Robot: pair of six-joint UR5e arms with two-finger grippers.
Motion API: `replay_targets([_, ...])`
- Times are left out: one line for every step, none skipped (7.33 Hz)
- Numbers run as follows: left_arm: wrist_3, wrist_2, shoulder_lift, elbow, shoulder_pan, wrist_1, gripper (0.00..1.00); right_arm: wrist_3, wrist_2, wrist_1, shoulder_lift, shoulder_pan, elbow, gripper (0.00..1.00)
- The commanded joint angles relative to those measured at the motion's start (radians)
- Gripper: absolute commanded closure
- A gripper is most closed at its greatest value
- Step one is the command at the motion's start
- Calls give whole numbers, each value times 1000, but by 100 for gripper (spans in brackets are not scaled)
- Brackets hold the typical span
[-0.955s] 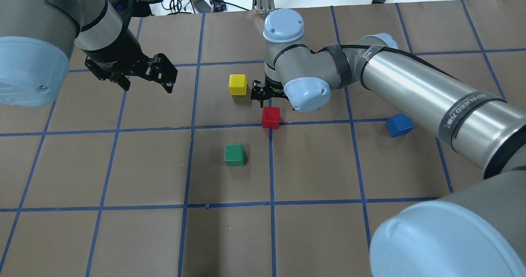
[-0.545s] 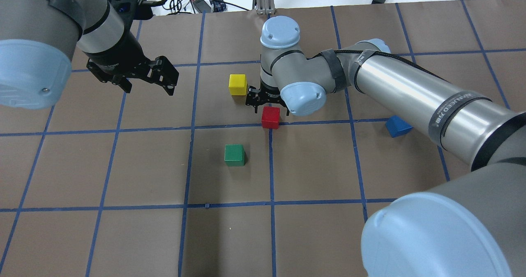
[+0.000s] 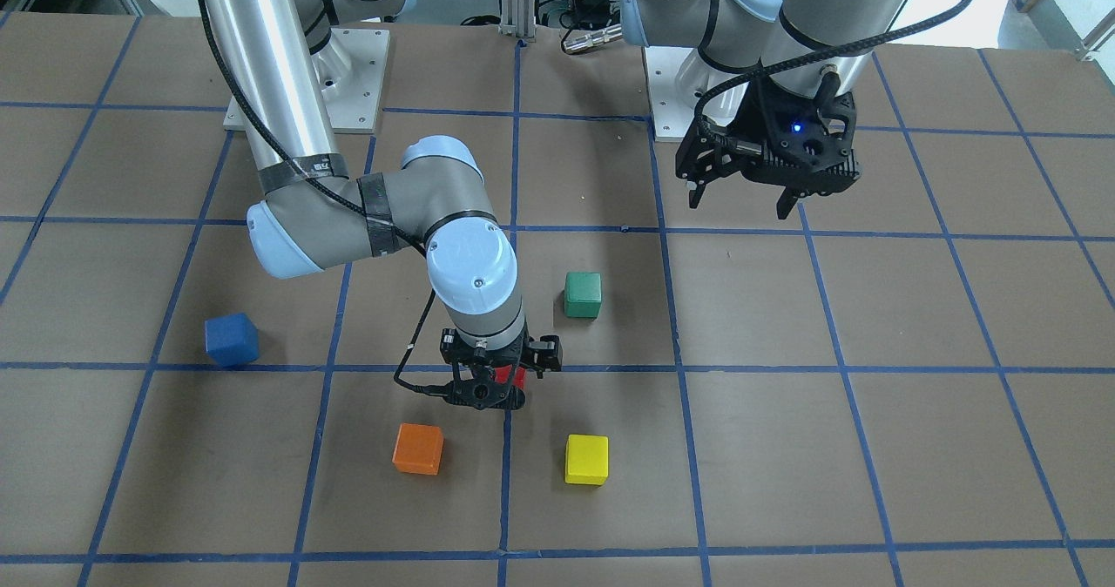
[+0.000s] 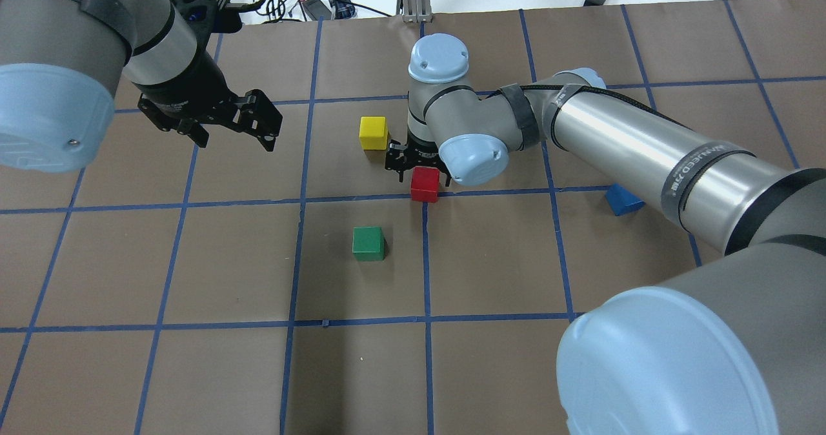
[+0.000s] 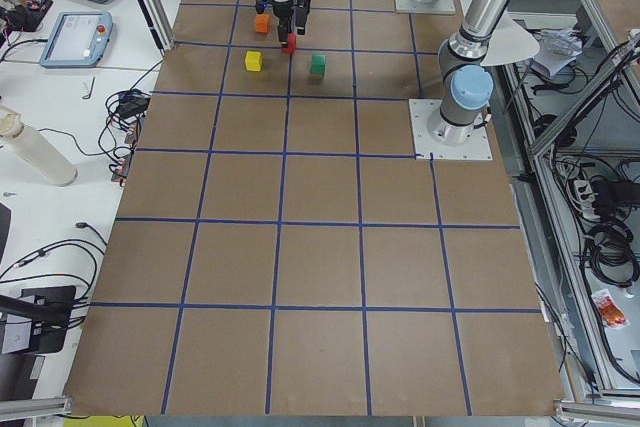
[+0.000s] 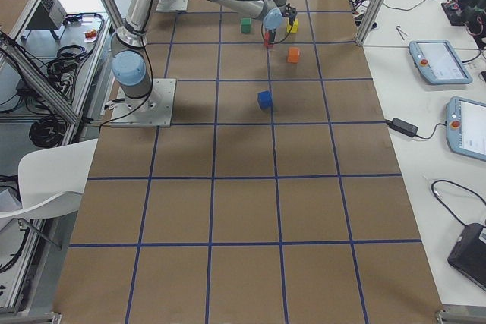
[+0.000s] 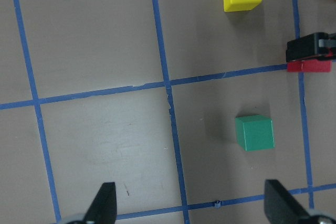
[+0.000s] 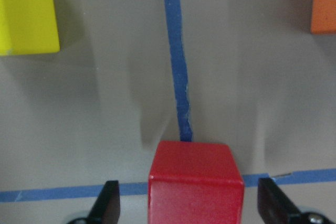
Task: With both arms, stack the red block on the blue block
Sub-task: 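Close the right gripper on the red cube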
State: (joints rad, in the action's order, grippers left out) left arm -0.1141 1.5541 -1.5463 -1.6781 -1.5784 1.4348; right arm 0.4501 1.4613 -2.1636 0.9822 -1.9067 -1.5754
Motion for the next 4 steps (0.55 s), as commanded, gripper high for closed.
replay_targets([1,0,0,0,0,-1,0,5,-10,-10,0,0,0,100])
replay_targets([1,0,0,0,0,-1,0,7,-4,2,4,2,1,100])
replay_targets([1,0,0,0,0,-1,0,4,7,7,32,3,5,100])
replay_targets([2,0,-2,1,0,-1,0,-5,8,18,65,8,6,100])
